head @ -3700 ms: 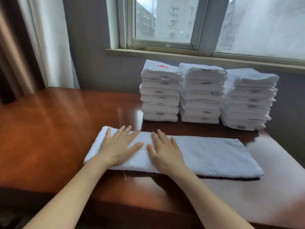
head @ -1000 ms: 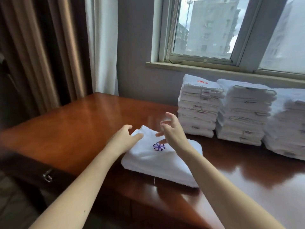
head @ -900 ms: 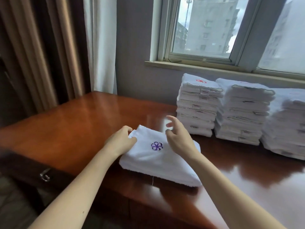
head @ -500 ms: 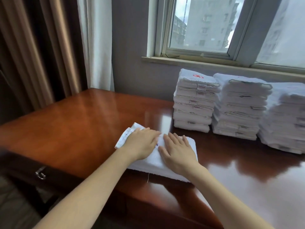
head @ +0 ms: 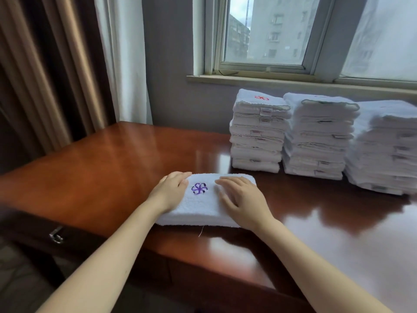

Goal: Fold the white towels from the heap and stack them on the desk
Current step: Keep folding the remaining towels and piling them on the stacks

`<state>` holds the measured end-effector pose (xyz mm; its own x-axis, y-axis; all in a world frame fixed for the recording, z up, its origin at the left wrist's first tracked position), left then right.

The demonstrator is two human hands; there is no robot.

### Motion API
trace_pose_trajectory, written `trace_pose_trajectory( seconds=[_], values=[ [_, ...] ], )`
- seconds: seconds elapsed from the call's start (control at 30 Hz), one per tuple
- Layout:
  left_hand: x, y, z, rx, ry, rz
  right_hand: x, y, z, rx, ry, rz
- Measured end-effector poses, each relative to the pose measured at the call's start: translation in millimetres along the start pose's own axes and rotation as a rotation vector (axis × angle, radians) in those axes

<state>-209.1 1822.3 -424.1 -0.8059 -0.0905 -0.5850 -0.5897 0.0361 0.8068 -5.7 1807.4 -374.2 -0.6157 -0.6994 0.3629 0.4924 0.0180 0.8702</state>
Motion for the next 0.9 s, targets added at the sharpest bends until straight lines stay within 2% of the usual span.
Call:
trace_pose_trajectory(
  seconds=[0.1, 0.27, 0.4, 0.5, 0.6, 0.73, 0.9],
  values=[
    [-1.2, -0.8, -5.8, -0.03, 0.055, 0.021, 9.1, -2.8, -17.9, 0.03, 0.109, -0.054],
    [-13.3, -8.9, -22.1, -0.075, 0.162, 0.05, 7.5, 7.2, -44.5, -0.017, 0.133, -0.015],
    [-27.3, -26.8, -36.4, 0.03, 0.32, 0.202, 11.0, 11.2, -61.6, -0.039, 0.15, -0.058],
    [-41.7, -31.8, -45.9, 0.165, 0.406, 0.39, -12.2, 21.0, -73.9, -0.061, 0.03, -0.071],
    [-61.8, -36.7, -53.5, 0.211, 0.346, 0.458, -41.7, 31.6, -88.3, -0.04, -0.13, -0.016],
    [-90.6, -49.6, -59.9, 0.211, 0.157, 0.352, -72.4, 42.1, -102.8, 0.055, -0.36, 0.127],
    [-105.0, -91.4, -69.0, 0.481, 0.124, 0.006, -93.2, 52.3, -125.3, 0.064, -0.557, 0.36]
  ],
)
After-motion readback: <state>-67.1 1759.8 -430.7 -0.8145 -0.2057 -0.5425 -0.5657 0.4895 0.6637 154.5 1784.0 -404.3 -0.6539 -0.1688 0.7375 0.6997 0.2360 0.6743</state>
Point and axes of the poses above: each hand's wrist, its own z-axis towards the middle knuckle, its own y-axis out of the back of the hand, x = y × z, the point moved 10 cm from there along z, towards the middle knuckle, and after that the axes turned 12 degrees about x, right-handed, at the moved point
